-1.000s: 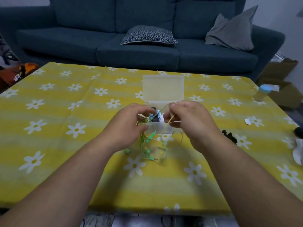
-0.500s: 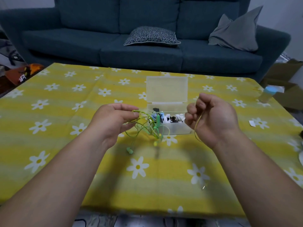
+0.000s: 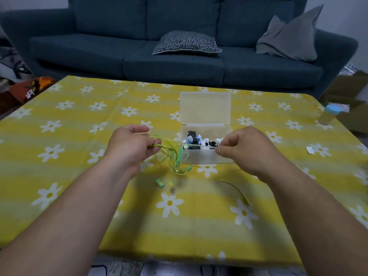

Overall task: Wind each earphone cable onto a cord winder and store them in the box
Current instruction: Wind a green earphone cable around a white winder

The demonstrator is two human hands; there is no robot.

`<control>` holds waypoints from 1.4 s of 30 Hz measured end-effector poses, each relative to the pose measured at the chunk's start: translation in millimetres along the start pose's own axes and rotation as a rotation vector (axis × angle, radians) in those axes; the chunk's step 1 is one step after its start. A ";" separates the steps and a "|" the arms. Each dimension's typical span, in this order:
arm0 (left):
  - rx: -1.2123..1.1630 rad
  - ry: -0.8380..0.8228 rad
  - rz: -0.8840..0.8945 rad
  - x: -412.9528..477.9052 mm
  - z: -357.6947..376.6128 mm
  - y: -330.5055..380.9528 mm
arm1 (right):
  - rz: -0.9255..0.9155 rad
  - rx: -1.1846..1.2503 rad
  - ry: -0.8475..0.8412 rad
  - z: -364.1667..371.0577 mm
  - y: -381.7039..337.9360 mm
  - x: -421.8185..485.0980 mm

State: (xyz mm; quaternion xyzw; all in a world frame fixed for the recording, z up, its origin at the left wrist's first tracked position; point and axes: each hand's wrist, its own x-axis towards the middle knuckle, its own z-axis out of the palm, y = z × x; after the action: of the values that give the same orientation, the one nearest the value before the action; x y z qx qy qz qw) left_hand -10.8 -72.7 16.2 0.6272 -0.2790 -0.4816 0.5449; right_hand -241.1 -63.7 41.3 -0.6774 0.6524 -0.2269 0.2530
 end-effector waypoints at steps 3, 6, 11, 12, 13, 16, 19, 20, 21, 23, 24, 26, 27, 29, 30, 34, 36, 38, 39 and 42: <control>0.214 -0.038 0.031 -1.9 -0.6 -5.4 | -0.060 0.073 0.050 0.8 -4.2 -0.7; 0.453 0.024 0.217 -3.0 -1.2 -6.3 | -0.077 0.007 -0.018 6.2 -5.5 -0.5; 0.032 -0.113 -0.070 -7.5 4.5 3.1 | 0.126 0.737 -0.139 12.8 -19.0 -6.3; -0.049 -0.126 -0.160 -7.6 5.4 4.0 | 0.151 1.006 -0.185 11.7 -22.4 -7.0; -0.104 -0.124 -0.224 -6.4 5.6 3.7 | 0.149 1.202 -0.225 9.3 -24.8 -8.1; -0.253 -0.093 -0.333 -2.3 2.8 5.5 | 0.168 1.470 -0.291 1.8 -24.4 -5.2; -0.394 -0.080 -0.403 1.3 -2.8 7.8 | 0.281 1.501 -0.179 -2.1 -15.5 3.3; -0.394 -0.082 -0.395 1.4 -4.6 8.8 | 0.326 1.484 -0.117 -3.4 -12.5 5.6; -0.346 -0.073 -0.360 3.0 -6.0 9.3 | 0.365 1.470 -0.057 -4.7 -9.3 8.1; -0.176 -0.019 -0.234 5.4 -9.9 9.9 | 0.413 1.474 0.053 -8.0 -3.1 12.2; -0.099 0.001 -0.170 6.0 -12.2 11.2 | 0.423 1.479 0.098 -10.1 -0.9 13.3; 0.037 -0.014 -0.071 5.6 -16.3 14.4 | 0.424 1.480 0.183 -14.1 3.0 15.5; 0.125 -0.045 -0.017 4.4 -18.0 15.7 | 0.425 1.465 0.232 -15.4 5.6 16.7; 0.362 -0.140 0.128 -1.4 -20.0 17.4 | 0.435 1.423 0.345 -18.5 11.1 19.0; 0.484 -0.185 0.200 -3.6 -21.2 16.6 | 0.444 1.403 0.406 -20.8 14.3 19.7; 0.689 -0.229 0.315 1.2 -26.4 9.3 | 0.478 1.193 0.555 -33.7 24.7 19.2; 0.731 -0.165 0.320 7.2 -28.6 5.1 | 0.464 0.889 0.559 -40.0 29.5 17.0; 0.649 -0.176 0.286 9.0 -28.6 2.7 | 0.396 0.431 0.408 -41.9 35.7 13.4; 0.544 -0.207 0.241 7.8 -26.8 3.3 | 0.360 0.218 0.279 -40.6 38.2 10.8; 0.155 -0.323 0.050 -3.1 -17.5 11.4 | 0.322 -0.165 -0.145 -30.0 40.3 4.8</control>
State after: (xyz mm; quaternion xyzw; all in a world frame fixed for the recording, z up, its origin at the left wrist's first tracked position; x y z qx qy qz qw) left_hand 5.9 -65.5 26.9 0.5745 -0.4147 -0.5396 0.4547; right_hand -291.1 -70.7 38.5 -0.5972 0.7489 -0.0797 0.2761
